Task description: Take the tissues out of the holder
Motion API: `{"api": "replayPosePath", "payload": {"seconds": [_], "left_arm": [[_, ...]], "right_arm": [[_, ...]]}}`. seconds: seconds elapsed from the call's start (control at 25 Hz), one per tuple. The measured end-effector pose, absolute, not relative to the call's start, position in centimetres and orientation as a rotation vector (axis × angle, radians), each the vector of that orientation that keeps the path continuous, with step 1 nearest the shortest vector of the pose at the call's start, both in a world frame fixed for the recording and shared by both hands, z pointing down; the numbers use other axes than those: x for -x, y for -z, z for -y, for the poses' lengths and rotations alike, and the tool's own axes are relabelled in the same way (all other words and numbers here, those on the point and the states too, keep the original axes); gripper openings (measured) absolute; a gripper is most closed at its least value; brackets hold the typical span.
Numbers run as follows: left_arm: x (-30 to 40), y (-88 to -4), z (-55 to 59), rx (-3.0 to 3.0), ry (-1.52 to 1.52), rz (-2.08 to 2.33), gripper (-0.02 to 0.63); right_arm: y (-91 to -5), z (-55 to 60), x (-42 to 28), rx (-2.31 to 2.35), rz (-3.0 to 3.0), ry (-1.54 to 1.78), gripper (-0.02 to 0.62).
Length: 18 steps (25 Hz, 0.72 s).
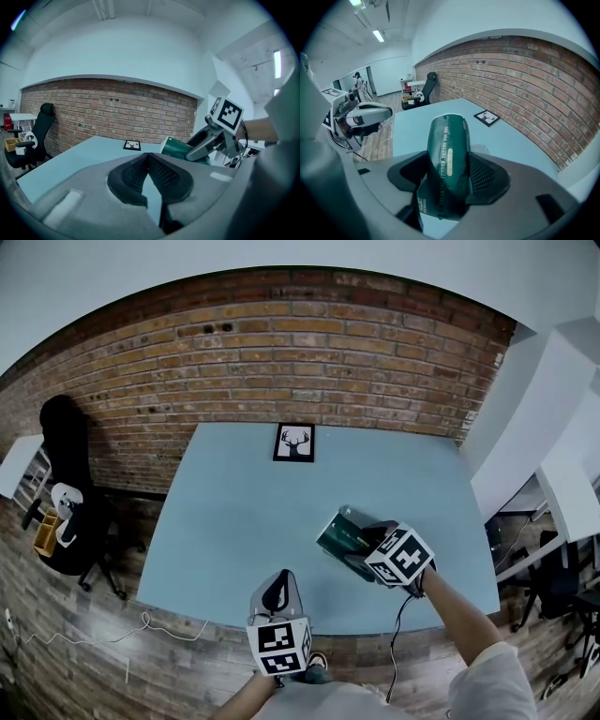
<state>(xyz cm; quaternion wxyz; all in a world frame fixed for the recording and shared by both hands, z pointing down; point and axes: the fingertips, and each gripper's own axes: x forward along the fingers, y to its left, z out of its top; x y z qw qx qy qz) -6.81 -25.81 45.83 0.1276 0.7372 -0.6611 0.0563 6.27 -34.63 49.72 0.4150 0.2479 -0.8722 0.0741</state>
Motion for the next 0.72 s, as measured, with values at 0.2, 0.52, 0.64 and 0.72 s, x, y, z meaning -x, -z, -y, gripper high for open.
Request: {"api": "replayPosePath", "payload": {"seconds": [0.2,0.52,0.64,0.72], "left_arm": [[7.2,-46.1,25.2,-2.136,-0.162,1.930,0.008],[8.0,-46.3,24.8,-2.124,-0.166,1.937,0.008],[8.2,-46.5,24.7,-2.119,-0.171,1.938,0.008],[8.3,-46.7,24.6,-2.115,-0.175,1.937,0.008]], "right_arm": [[-50.6,32.9,-5.3,-0.590,2.193,-0.196,0.275],[-51.7,31.5,-4.0,-0.556,2.199,-0.222,0.275],[-52.2,31.1,-3.5,-0.544,2.202,-0.230,0.275],[-52.7,30.7,-3.3,-0.535,2.202,-0.239,0.275]]}}
